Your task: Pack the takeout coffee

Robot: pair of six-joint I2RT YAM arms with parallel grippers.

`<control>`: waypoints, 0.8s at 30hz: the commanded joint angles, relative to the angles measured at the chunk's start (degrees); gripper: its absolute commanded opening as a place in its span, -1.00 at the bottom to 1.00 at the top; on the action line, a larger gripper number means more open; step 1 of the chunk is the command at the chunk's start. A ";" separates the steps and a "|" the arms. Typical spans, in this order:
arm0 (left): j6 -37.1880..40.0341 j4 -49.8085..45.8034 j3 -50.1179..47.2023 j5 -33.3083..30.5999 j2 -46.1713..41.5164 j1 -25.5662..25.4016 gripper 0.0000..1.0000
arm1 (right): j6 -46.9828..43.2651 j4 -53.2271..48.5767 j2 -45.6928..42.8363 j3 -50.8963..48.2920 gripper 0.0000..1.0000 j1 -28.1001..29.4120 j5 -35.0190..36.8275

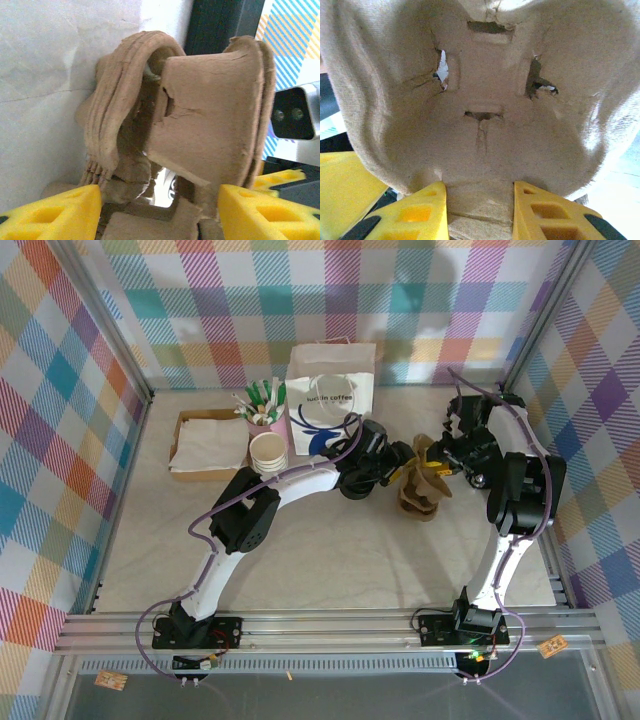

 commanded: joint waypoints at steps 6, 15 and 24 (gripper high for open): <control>-1.55 1.24 -0.52 1.27 1.67 0.30 0.25 | 0.11 -0.40 -2.67 -0.78 -0.40 -0.41 -2.70; -2.33 2.81 -0.44 0.72 0.00 1.25 0.27 | -0.58 -0.69 -3.36 -2.32 -0.41 -0.40 -0.49; -2.50 3.33 0.53 1.73 0.70 1.87 0.28 | -1.02 -0.68 -3.82 -3.17 -0.41 -0.41 -0.69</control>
